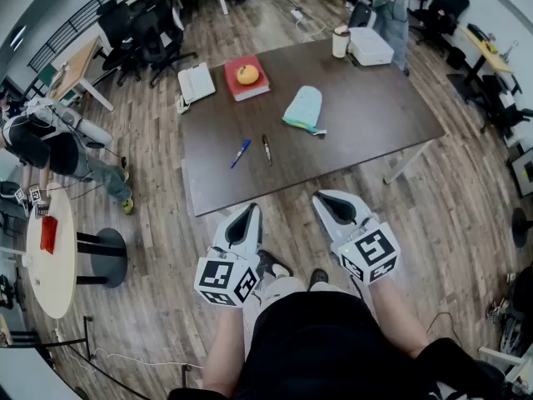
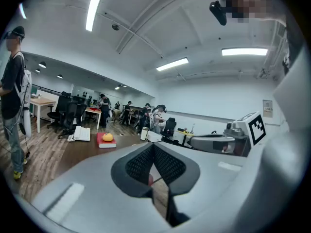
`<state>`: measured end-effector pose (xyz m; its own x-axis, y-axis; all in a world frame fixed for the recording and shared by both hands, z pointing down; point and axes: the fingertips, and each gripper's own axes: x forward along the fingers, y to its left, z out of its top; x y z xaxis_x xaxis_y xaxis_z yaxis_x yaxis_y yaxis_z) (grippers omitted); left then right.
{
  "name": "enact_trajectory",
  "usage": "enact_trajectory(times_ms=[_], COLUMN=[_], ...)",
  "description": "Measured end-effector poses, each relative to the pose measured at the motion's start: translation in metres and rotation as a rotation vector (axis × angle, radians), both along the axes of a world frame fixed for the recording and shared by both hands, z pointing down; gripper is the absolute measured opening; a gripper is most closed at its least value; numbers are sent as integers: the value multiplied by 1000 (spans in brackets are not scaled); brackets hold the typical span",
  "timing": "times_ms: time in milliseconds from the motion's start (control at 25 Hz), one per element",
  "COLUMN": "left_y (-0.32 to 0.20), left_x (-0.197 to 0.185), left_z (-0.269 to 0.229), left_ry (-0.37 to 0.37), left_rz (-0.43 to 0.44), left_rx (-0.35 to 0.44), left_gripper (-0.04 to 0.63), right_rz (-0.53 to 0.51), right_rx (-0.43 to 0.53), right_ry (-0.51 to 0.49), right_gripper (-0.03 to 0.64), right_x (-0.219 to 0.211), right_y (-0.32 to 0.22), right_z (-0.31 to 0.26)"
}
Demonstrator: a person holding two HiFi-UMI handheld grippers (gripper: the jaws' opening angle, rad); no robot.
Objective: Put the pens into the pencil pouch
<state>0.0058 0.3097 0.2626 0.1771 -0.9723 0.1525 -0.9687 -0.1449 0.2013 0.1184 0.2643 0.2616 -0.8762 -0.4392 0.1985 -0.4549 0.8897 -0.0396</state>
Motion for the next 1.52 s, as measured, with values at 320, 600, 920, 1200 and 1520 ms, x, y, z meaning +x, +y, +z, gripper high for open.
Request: enact_trajectory(times_ms=[320, 600, 920, 1200, 1520], left_y=[-6, -9, -11, -26, -59], left_x=[39, 58, 63, 43, 9], left_z=[7, 13, 21, 25, 20], left_ry=[-29, -38, -47, -50, -54], left_rz=[20, 14, 8, 8, 21], left_rx=[2, -11, -38, -41, -35], left_gripper=[0, 0, 0, 0, 0], right_rz=[-15, -8, 21, 21, 24], right_rx=[9, -5, -40, -43, -53], right_ry=[21, 23, -10, -6, 12], right_gripper=[8, 7, 8, 9, 11], right_x=[27, 53, 62, 42, 5], right_y=[4, 0, -9, -24, -52], right_z=[10, 18, 24, 28, 26])
